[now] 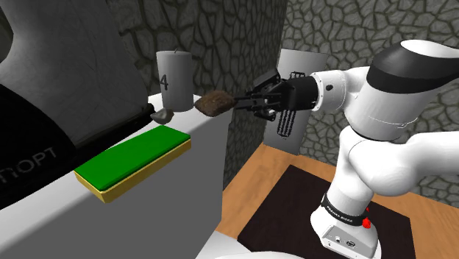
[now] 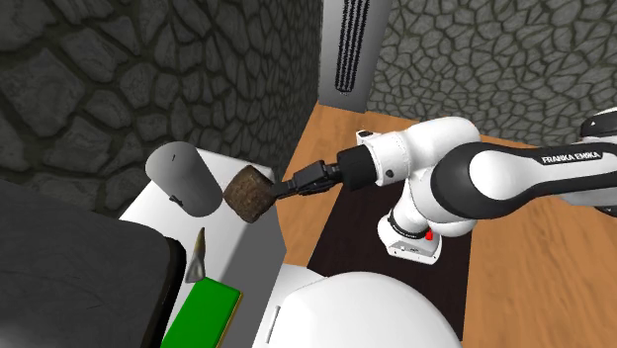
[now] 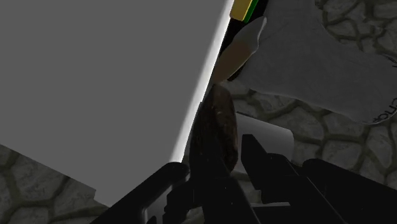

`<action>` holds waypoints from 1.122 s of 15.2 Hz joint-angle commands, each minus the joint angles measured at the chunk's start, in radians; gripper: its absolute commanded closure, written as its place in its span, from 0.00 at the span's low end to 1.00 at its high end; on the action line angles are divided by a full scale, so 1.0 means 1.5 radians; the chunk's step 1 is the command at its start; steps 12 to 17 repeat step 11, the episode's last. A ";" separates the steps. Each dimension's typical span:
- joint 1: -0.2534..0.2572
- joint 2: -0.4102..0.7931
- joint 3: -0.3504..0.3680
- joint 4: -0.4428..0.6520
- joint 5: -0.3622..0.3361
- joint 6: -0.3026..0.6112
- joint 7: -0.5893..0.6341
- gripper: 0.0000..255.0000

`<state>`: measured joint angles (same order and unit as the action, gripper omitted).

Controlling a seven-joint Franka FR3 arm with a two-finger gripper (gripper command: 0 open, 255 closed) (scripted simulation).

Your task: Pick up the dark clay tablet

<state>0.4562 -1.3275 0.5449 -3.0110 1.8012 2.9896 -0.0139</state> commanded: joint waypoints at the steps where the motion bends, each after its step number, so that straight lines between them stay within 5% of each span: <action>1: 0.019 0.008 -0.023 0.008 -0.070 0.019 0.048 1.00; 4: 0.025 0.006 -0.046 0.013 -0.169 0.020 0.126 1.00; 9: -0.020 -0.015 -0.063 0.034 -0.277 -0.033 0.216 1.00; 17: -0.022 -0.016 -0.063 0.035 -0.279 -0.036 0.218 1.00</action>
